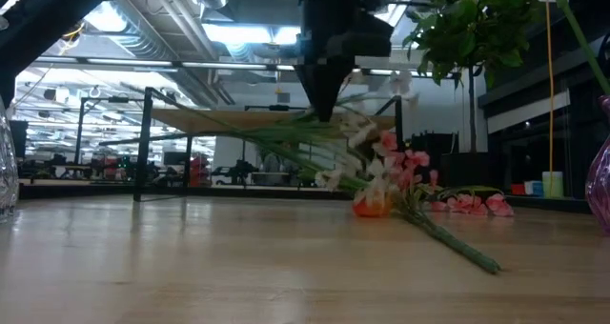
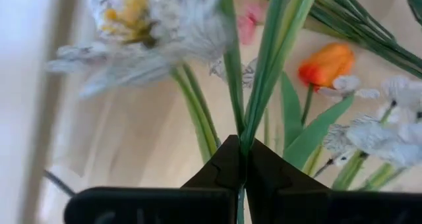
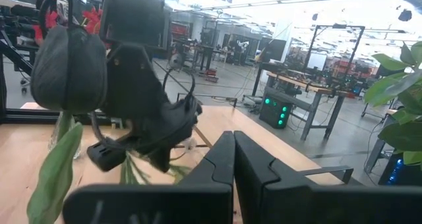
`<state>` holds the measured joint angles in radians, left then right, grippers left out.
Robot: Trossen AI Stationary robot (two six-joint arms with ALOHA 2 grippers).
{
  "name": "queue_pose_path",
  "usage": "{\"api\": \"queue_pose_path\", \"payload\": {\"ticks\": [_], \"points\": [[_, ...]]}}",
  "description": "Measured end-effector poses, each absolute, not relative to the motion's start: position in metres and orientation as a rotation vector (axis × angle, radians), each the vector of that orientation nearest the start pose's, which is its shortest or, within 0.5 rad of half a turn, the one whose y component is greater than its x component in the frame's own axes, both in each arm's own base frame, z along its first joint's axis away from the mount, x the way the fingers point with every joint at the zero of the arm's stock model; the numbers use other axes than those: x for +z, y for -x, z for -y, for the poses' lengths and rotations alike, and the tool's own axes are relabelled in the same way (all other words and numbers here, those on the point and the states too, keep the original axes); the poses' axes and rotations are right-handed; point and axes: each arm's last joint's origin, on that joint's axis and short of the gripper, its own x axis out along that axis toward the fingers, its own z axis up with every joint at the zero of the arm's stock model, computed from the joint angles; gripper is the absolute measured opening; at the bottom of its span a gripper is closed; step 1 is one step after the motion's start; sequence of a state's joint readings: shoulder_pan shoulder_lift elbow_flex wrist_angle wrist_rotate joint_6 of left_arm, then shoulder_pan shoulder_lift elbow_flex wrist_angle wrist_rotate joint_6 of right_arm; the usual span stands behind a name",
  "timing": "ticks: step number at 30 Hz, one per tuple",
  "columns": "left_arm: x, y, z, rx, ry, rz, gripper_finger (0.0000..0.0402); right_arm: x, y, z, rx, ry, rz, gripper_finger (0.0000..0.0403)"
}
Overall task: Pick and place flowers into a vace then onto a shelf
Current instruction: Put the white flowers into the transparent vase
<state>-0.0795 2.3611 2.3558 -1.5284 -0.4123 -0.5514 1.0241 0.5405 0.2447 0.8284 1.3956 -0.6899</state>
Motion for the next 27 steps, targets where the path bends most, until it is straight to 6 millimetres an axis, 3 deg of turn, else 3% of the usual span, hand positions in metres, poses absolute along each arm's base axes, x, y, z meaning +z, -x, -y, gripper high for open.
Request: {"api": "queue_pose_path", "payload": {"ticks": [27], "points": [[0.346, -0.421, 0.026, 0.71, -0.167, -1.044, 0.0004, 0.262, -0.081, -0.078, -0.402, 0.18, 0.055, 0.0005]]}}
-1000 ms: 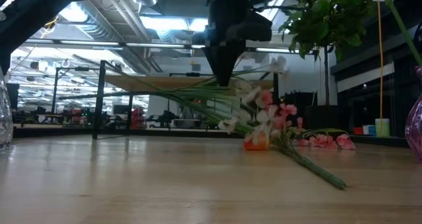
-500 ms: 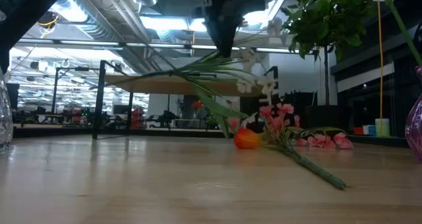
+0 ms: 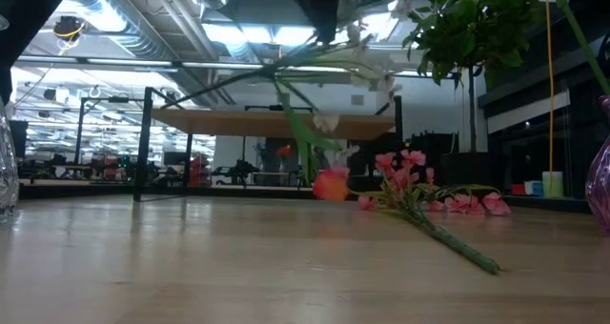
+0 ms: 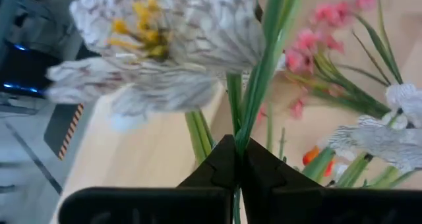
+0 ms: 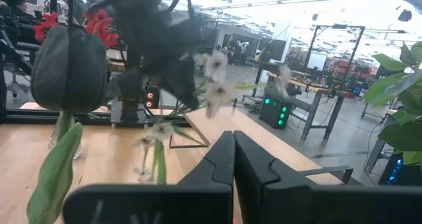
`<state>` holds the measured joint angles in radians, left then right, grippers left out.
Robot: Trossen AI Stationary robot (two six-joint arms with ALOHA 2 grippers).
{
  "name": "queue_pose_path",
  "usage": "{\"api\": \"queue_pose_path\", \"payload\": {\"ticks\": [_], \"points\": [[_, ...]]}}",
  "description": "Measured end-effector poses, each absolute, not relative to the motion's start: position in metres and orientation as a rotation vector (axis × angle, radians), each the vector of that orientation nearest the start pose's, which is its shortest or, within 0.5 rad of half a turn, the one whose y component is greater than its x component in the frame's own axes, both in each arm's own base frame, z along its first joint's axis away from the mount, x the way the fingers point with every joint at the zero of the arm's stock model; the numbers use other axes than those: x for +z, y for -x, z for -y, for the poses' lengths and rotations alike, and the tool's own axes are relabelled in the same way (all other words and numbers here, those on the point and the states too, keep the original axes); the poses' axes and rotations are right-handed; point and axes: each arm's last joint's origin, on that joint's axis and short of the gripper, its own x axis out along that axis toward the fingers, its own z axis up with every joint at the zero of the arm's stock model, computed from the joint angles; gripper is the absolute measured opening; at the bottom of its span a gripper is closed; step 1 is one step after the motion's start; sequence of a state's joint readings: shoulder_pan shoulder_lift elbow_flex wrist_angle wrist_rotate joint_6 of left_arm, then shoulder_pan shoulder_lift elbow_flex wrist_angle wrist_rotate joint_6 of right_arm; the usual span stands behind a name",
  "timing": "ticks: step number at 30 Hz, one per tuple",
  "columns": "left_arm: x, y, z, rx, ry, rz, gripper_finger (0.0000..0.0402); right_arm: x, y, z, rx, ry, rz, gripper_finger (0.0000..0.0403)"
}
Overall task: Pick and place flowers into a vace then onto a shelf
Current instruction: Put the white flowers into the transparent vase
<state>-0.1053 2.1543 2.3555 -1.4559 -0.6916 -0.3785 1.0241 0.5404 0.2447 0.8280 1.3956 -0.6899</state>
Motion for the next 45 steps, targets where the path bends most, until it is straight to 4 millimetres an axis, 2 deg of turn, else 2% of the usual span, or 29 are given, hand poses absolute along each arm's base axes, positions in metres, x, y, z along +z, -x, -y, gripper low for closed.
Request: {"api": "queue_pose_path", "payload": {"ticks": [6, 10, 13, 17, 24, 29, 45], "points": [[0.367, -0.415, 0.025, 0.712, -0.193, -0.949, 0.0004, 0.262, -0.081, -0.078, -0.402, 0.182, 0.054, 0.0005], [0.373, -0.417, 0.031, 0.68, -0.245, -0.904, 0.0003, 0.262, -0.081, -0.078, -0.402, 0.182, 0.054, 0.0005], [0.373, -0.418, 0.036, 0.624, -0.281, -0.922, 0.0003, 0.262, -0.081, -0.078, -0.402, 0.182, 0.054, 0.0005], [0.37, -0.418, 0.038, 0.568, -0.237, -0.949, 0.0003, 0.262, -0.081, -0.078, -0.402, 0.183, 0.054, 0.0005], [0.375, -0.412, 0.036, 0.648, -0.291, -0.94, 0.0003, 0.262, -0.081, -0.078, -0.402, 0.183, 0.054, 0.0005], [0.375, -0.411, 0.038, 0.577, -0.23, -0.959, 0.0003, 0.262, -0.081, -0.078, -0.402, 0.184, 0.053, 0.0005], [0.377, -0.409, 0.039, 0.571, -0.259, -0.959, 0.0003, 0.262, -0.081, -0.078, -0.402, 0.184, 0.053, 0.0005]]}}
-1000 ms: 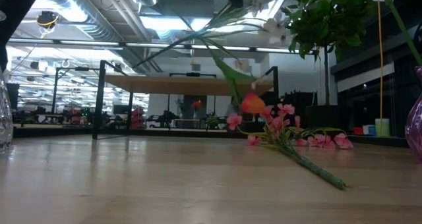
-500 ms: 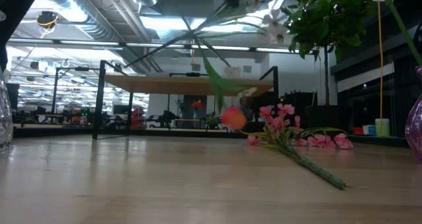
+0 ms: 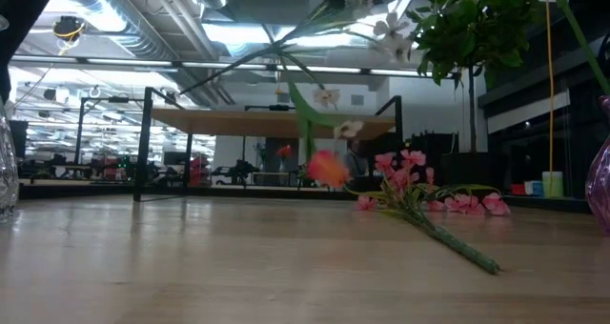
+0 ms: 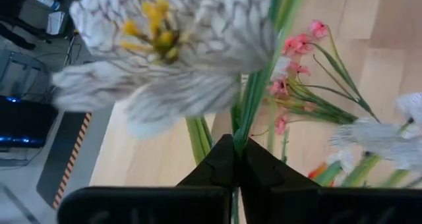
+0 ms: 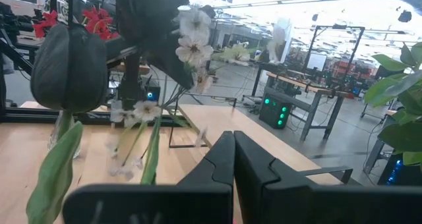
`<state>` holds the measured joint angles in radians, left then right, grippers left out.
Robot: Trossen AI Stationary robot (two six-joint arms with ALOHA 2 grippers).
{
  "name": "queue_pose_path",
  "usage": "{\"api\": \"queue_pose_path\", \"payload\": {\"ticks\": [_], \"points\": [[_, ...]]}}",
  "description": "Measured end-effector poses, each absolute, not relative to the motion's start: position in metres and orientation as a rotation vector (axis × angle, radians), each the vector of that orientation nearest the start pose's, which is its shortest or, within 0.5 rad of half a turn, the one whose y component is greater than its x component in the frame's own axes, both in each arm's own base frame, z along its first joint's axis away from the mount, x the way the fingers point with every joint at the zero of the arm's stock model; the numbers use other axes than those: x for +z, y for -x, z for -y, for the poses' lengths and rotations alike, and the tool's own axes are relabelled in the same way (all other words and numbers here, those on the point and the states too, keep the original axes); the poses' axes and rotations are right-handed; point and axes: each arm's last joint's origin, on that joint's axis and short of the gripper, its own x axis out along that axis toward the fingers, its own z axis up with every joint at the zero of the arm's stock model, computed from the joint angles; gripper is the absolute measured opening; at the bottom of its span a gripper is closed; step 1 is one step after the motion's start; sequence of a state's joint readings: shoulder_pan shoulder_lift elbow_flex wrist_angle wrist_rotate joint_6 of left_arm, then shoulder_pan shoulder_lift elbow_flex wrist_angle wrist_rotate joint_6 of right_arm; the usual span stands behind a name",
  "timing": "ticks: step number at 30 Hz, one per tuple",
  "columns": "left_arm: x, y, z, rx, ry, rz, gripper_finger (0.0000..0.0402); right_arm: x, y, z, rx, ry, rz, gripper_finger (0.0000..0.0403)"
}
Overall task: Pick and place flowers into a vace then onto a shelf
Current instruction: Put the white flowers into the transparent vase
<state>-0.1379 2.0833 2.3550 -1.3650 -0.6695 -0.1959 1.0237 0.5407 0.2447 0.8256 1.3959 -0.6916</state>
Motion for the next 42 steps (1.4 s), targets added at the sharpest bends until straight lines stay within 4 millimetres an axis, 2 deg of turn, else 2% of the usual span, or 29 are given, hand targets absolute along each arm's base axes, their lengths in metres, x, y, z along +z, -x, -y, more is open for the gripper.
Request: {"api": "queue_pose_path", "payload": {"ticks": [10, 17, 29, 42], "points": [[0.396, -0.397, 0.037, 0.582, -0.216, -0.897, 0.0003, 0.262, -0.081, -0.078, -0.401, 0.184, 0.053, 0.0005], [0.378, -0.404, 0.043, 0.422, -0.156, -0.997, 0.0003, 0.262, -0.081, -0.078, -0.401, 0.186, 0.053, 0.0005], [0.371, -0.407, 0.041, 0.399, -0.119, -1.028, 0.0004, 0.262, -0.081, -0.078, -0.401, 0.189, 0.051, 0.0005], [0.349, -0.421, 0.027, 0.368, -0.092, -1.109, 0.0005, 0.262, -0.081, -0.078, -0.401, 0.19, 0.051, 0.0005]]}}
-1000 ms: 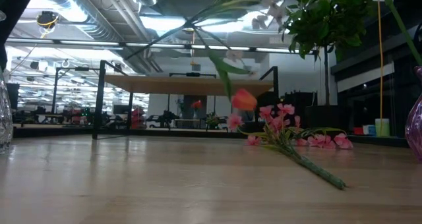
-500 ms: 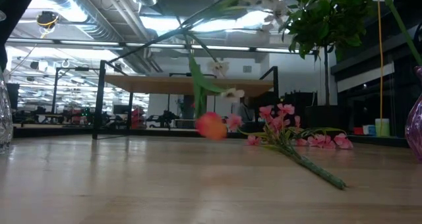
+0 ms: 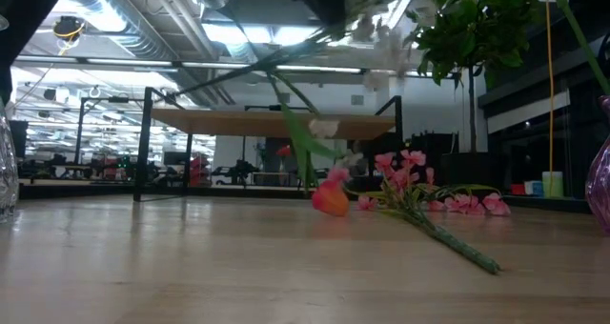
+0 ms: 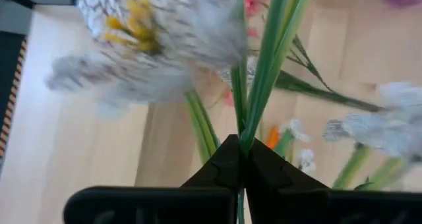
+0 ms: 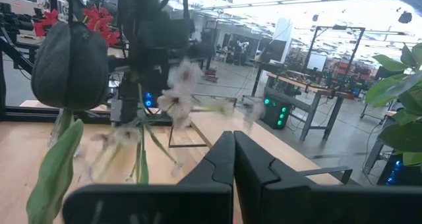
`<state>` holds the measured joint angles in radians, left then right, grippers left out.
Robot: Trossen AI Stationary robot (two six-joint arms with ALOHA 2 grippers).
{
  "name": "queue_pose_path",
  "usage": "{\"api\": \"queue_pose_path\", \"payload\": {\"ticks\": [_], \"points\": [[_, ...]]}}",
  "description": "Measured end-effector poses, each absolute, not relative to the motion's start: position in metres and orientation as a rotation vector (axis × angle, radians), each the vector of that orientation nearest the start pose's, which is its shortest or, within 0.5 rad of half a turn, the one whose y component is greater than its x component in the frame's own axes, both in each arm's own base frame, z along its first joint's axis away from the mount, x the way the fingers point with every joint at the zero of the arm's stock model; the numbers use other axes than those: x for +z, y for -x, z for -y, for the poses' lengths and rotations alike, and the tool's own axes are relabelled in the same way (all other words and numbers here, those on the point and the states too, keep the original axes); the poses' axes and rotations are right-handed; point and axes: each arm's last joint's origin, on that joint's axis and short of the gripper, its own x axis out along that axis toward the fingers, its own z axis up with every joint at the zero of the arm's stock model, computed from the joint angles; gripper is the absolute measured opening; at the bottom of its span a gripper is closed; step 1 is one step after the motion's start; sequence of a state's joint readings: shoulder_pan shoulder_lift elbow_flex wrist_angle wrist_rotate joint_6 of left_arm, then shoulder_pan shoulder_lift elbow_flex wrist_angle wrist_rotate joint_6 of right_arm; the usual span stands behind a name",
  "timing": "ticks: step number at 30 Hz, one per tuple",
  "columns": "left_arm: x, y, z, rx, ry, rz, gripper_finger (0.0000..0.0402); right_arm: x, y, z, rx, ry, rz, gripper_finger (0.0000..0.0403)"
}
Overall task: Pick and place flowers into a vace then onto a shelf
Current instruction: Put the white flowers into the transparent vase
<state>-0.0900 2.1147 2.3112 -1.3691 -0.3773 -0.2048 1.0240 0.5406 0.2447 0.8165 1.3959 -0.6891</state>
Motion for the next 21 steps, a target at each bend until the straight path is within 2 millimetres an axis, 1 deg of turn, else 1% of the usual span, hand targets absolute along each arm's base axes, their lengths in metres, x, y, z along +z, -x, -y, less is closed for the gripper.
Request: {"api": "queue_pose_path", "payload": {"ticks": [2, 5, 8, 11, 17, 21], "points": [[0.344, -0.424, 0.026, 0.332, -0.072, -1.126, 0.0005, 0.261, -0.081, -0.078, -0.401, 0.191, 0.05, 0.0005], [0.331, -0.432, 0.024, 0.261, -0.042, -1.174, 0.0005, 0.261, -0.081, -0.078, -0.401, 0.191, 0.05, 0.0005], [0.32, -0.438, 0.022, 0.213, -0.059, -1.211, 0.0005, 0.261, -0.081, -0.078, -0.401, 0.194, 0.049, 0.0005], [0.317, -0.437, 0.021, 0.2, -0.083, -1.237, 0.0006, 0.261, -0.081, -0.078, -0.401, 0.198, 0.048, 0.0005], [0.315, -0.439, 0.015, 0.22, -0.048, -1.243, 0.0006, 0.261, -0.081, -0.078, -0.4, 0.199, 0.048, 0.0005], [0.305, -0.443, 0.013, 0.205, -0.036, -1.278, 0.0006, 0.261, -0.081, -0.078, -0.4, 0.2, 0.047, 0.0005]]}}
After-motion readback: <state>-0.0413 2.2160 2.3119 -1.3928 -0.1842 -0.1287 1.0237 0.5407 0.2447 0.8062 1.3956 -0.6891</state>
